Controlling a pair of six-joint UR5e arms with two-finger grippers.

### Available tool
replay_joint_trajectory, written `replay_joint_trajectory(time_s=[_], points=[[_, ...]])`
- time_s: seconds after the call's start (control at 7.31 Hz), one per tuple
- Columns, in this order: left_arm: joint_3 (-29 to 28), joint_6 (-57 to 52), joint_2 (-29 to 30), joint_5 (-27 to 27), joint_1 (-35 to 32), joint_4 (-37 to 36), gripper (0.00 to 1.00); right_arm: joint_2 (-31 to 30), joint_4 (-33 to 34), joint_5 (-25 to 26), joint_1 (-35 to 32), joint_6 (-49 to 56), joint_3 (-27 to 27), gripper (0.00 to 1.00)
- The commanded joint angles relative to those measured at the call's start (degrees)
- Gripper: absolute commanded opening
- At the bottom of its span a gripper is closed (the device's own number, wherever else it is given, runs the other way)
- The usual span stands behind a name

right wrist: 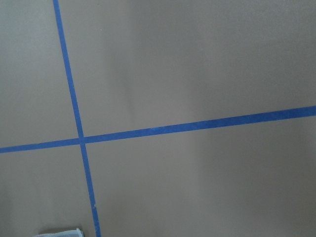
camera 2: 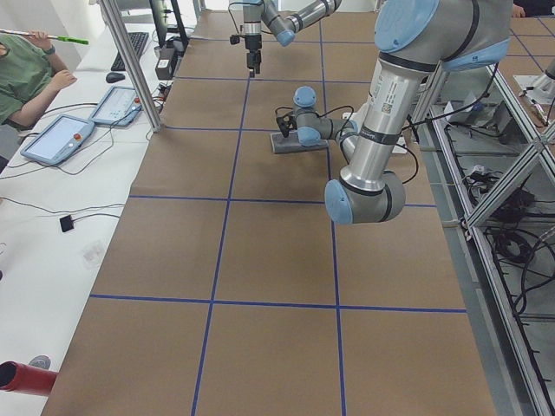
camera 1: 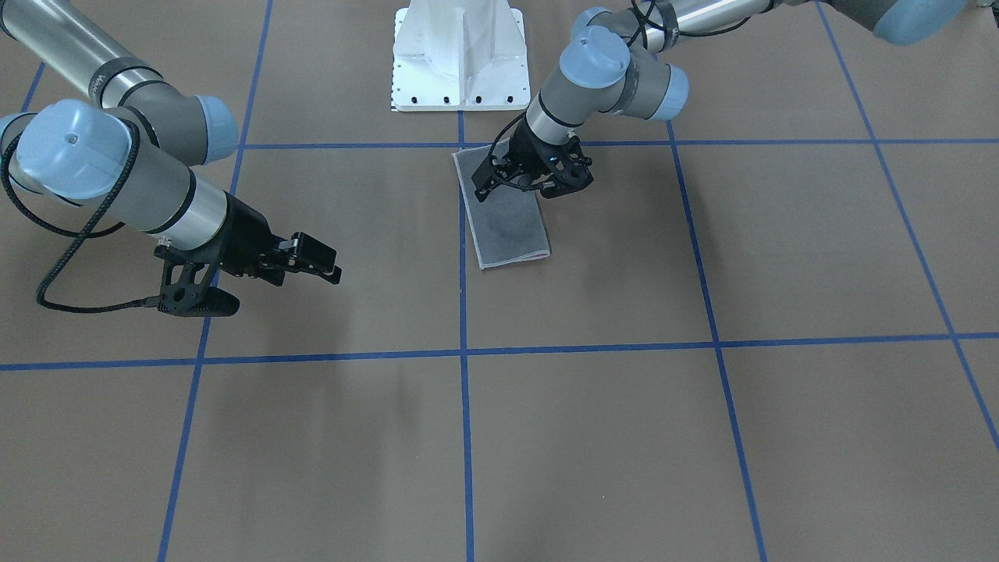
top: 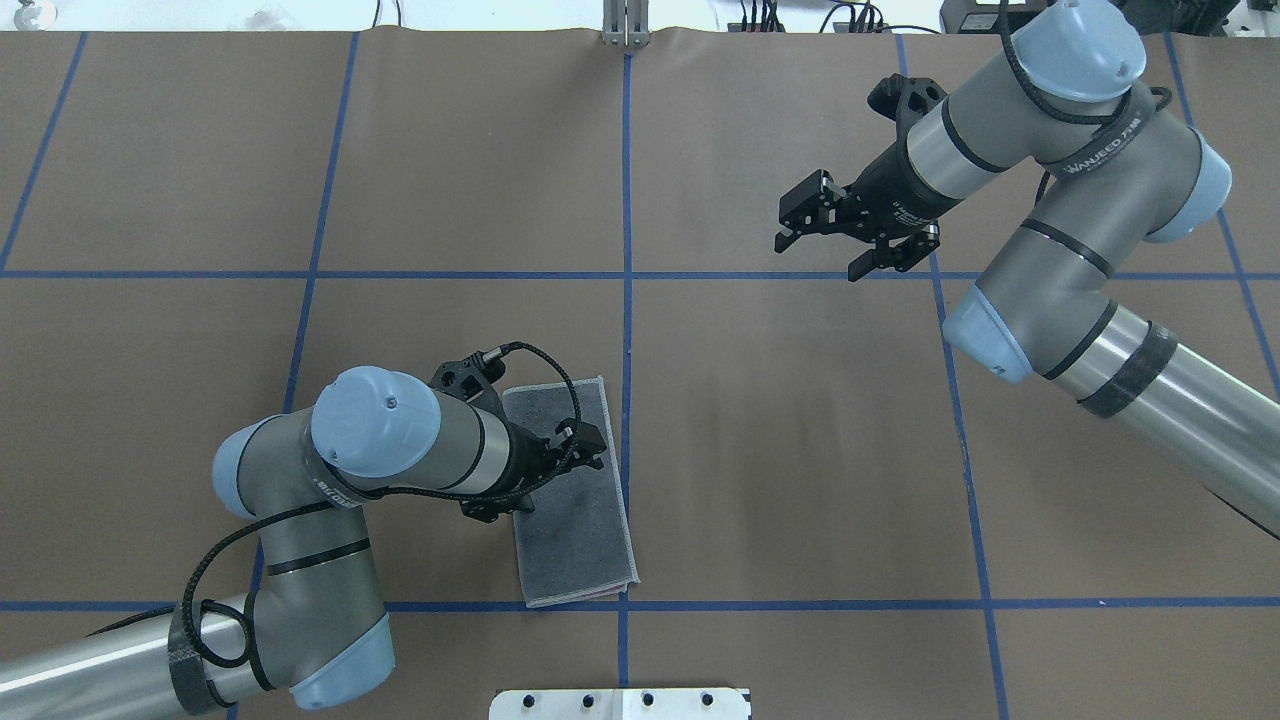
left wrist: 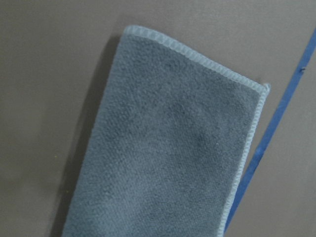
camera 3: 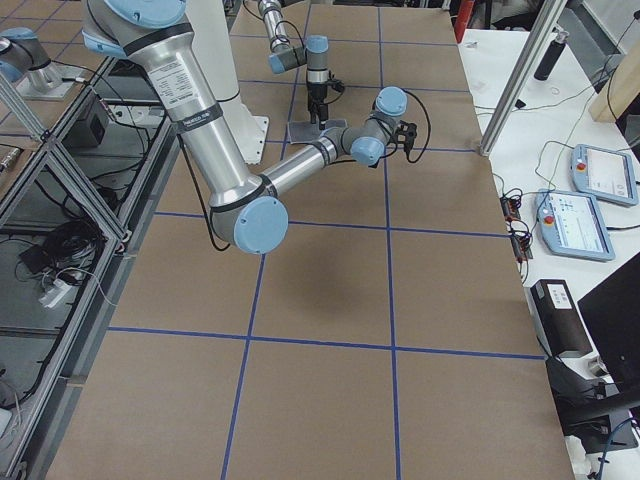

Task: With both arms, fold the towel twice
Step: 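Move the left gripper to the folded towel's end while the right arm withdraws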

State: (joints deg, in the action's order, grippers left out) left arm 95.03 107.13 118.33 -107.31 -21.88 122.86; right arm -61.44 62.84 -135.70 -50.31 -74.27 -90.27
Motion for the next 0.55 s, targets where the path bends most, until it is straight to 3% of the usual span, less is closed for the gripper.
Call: replay_joint_trajectory(time_s=[0.0, 0.41], points=[[-0.2, -1.4, -0.1, 0.0, -0.5, 0.0, 1.00, -0.1, 0.0, 0.0, 0.0, 0.0, 0.0, 1.00], [0.6, -2.6, -1.6, -0.5, -1.2, 0.0, 1.00, 0.0, -0.5, 0.0, 0.2, 0.0, 1.0, 1.00]])
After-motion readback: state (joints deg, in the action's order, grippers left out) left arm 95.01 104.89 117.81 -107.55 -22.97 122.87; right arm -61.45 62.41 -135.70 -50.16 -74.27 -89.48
